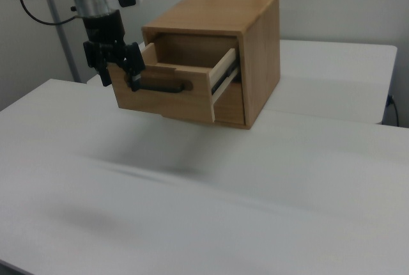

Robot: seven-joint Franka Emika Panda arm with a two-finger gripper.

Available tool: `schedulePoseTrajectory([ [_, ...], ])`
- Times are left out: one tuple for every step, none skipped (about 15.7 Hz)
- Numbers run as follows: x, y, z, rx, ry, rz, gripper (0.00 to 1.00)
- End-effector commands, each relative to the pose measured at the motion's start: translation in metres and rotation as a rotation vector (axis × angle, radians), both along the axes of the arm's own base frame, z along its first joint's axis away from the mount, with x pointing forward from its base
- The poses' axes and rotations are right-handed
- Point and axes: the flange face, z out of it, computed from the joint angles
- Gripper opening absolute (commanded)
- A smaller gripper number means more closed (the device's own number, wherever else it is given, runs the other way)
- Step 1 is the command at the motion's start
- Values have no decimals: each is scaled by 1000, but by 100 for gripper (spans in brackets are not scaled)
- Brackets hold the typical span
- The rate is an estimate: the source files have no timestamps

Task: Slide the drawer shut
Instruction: 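Move the gripper down toward the black handle of the open drawer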

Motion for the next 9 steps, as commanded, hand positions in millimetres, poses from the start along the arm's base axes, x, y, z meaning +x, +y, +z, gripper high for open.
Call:
schedulePoseTrajectory([
  [-2,6,4,-16,19,12,100],
  [-3,6,4,-12,21,12,100],
  [-3,7,4,-8,21,13,100],
  [-3,6,4,-8,21,11,100],
  [-3,6,4,-6,22,11,100],
  [-3,6,3,-6,24,11,100],
  [-3,7,2,-6,25,13,100],
  [-3,7,-1,-6,31,13,100],
  [-3,8,-2,-6,34,14,100],
])
